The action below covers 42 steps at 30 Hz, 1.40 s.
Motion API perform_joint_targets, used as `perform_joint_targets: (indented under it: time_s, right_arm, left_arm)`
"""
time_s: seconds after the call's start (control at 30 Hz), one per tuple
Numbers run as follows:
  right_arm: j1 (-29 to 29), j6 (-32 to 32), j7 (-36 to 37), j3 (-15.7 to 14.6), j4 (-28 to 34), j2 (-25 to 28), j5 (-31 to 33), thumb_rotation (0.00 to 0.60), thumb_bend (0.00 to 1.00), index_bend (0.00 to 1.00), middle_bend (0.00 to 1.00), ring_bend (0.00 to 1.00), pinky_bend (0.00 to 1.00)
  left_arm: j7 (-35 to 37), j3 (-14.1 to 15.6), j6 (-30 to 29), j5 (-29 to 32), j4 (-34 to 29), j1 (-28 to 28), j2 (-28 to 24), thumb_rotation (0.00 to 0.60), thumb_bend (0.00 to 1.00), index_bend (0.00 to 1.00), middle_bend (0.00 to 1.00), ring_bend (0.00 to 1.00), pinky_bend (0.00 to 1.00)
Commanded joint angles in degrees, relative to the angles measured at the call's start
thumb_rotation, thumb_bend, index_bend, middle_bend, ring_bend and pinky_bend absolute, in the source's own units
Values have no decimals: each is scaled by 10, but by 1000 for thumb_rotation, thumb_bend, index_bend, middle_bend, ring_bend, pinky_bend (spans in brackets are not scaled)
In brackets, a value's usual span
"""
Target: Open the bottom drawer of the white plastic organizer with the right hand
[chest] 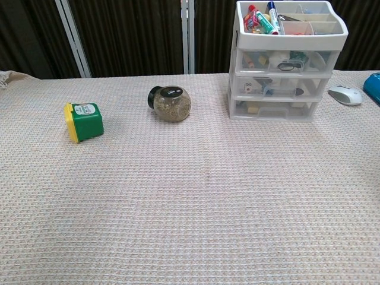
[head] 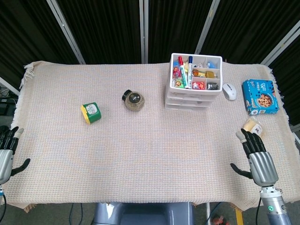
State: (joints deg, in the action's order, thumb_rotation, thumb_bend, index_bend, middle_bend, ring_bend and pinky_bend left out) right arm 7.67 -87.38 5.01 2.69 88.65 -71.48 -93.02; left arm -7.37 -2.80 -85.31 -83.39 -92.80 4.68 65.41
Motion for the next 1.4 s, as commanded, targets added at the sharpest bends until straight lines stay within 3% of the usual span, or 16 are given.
perform_joint_targets:
  time_s: [0.03,0.13,0.2,0.27,0.37,0.57,0.77,1.03,1.23,1.4]
  right_arm:
    - [1,4,-1,-2,0,-2,0,600,112,8,0,0,0]
    - [2,6,4,-3,4,-2,-1,600,112,25,26,17,19]
    - [3,7,8,-3,9,-2,0,600,114,47,140,133,143]
    - [4,7,8,2,12,-4,6,600,123,72,336,352,345]
    - [12,26,34,11,32,-6,26,600,137,88,524,551,487]
    - [54,125,128,46,104,15,110,600,172,94,777,781,652]
    - [113,275,275,108,177,54,240,600,305,93,887,878,707]
    - [179,423,389,171,162,55,367,600,354,98,897,889,710]
    - [211,472,418,190,110,16,430,600,365,138,897,889,710]
    - [235,469,388,186,58,-26,468,600,368,146,897,889,710]
  left_arm:
    - [0,0,0,0,0,0,0,600,282,0,0,0,0]
    - [2,0,-1,-1,1,-1,0,600,282,0,0,0,0]
    - [3,1,-1,-1,2,-1,0,600,283,0,0,0,0]
    - [4,1,0,-2,2,-1,0,600,283,0,0,0,0]
    - [3,0,0,-2,2,0,0,600,282,0,0,0,0]
    - [0,-1,2,-2,1,1,0,600,283,0,0,0,0]
    - [0,-1,3,0,1,2,0,600,283,0,0,0,0]
    - [0,-2,5,1,1,3,-1,600,283,0,0,0,0]
    - [3,-2,7,2,0,4,-1,600,283,0,0,0,0]
    - [7,-2,7,1,2,4,-1,600,283,0,0,0,0]
